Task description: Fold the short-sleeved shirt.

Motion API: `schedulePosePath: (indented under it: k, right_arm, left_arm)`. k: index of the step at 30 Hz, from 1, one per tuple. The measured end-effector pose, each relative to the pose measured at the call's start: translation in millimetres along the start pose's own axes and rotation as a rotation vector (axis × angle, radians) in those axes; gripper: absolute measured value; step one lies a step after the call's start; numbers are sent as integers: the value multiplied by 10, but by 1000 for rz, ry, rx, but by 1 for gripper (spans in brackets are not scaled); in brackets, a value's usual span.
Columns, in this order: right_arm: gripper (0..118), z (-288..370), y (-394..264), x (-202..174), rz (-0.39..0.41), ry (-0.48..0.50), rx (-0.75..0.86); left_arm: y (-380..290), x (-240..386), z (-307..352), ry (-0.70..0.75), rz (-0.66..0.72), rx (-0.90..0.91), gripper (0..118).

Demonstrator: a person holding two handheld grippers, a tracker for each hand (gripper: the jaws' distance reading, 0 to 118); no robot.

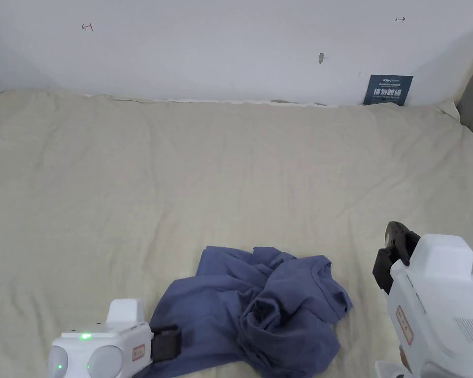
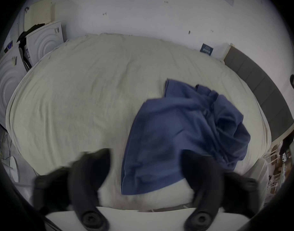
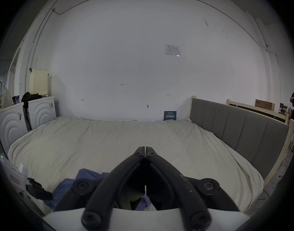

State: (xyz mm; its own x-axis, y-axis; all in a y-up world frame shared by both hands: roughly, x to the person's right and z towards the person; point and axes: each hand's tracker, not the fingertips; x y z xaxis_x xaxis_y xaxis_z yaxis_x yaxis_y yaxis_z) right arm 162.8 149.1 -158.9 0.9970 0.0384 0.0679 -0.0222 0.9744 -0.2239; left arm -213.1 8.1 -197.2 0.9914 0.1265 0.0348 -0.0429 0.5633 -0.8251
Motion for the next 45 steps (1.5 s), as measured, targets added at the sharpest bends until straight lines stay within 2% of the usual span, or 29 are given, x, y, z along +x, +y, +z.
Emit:
schedulePosePath:
  k: [5, 6, 9, 11, 12, 14, 17, 18, 20, 21, 22, 23, 24, 25, 27, 29, 30, 31, 34, 38, 45]
  right_arm:
    - [1, -58, -78, -3, -17, 14, -28]
    - [1, -70, -89, -3, -14, 12, -35]
    - [1, -111, -131, 24, -14, 13, -51]
    - [1, -138, -157, 49, -19, 14, -67]
    - [1, -164, -180, 70, -20, 11, -79]
    - [2, -242, -237, 117, -36, 8, -120]
    - [4, -441, -329, 199, -97, 13, -240]
    - [10, -542, -385, 223, -111, 1, -273]
    - [36, -787, -500, 278, -122, 13, -403]
    - [55, -914, -569, 303, -146, 28, -455]
    - [82, -1049, -641, 318, -164, 36, -520]
    - [99, -1174, -731, 327, -191, 41, -570]
    - [110, -1304, -819, 328, -205, 43, -620]
    - [112, -1398, -888, 320, -211, 45, -658]
    - [111, -1610, -1075, 300, -196, 57, -686]
    - [106, -1789, -1209, 251, -140, 44, -749]
    - [96, -1858, -1261, 218, -110, 40, -773]
    - [75, -1850, -1285, 134, -91, 49, -786]
    - [57, -1879, -1370, 1, -41, 69, -809]
    - [5, -1863, -1367, 5, -26, 103, -802]
    - [3, -1575, -640, 240, 25, 86, -555]
  left_arm:
    - [-114, 79, -205, 64, -12, -34, 104]
    - [-130, 101, -245, 64, -5, -47, 96]
    - [-201, 152, -424, 48, 11, -80, 54]
    - [-245, 236, -412, 89, -9, -41, 50]
    - [-234, 266, -383, 91, -20, -41, 44]
    - [-212, 308, -368, 53, -21, -39, 5]
    - [-164, 342, -310, 34, -15, -33, 5]
    - [-147, 341, -248, 14, -12, 9, 5]
    - [-93, 322, -93, -13, 6, 78, 5]
    - [-53, 300, -45, -42, 9, 98, 5]
    - [-20, 273, 2, -66, 18, 121, 5]
    - [9, 242, 45, -85, 38, 148, 5]
    - [43, 207, 77, -107, 62, 158, 5]
    - [87, 171, 77, -128, 86, 162, 5]
    - [140, 118, 88, -144, 104, 171, 5]
    - [179, 98, 52, -138, 96, 173, 5]
    - [194, 91, 39, -134, 90, 174, 5]
    - [202, 84, 30, -132, 83, 172, 5]
    - [202, 79, -8, -132, 78, 161, 5]
    - [192, 74, -33, -127, 65, 150, 5]
    - [552, -35, 174, -143, 93, 244, 5]
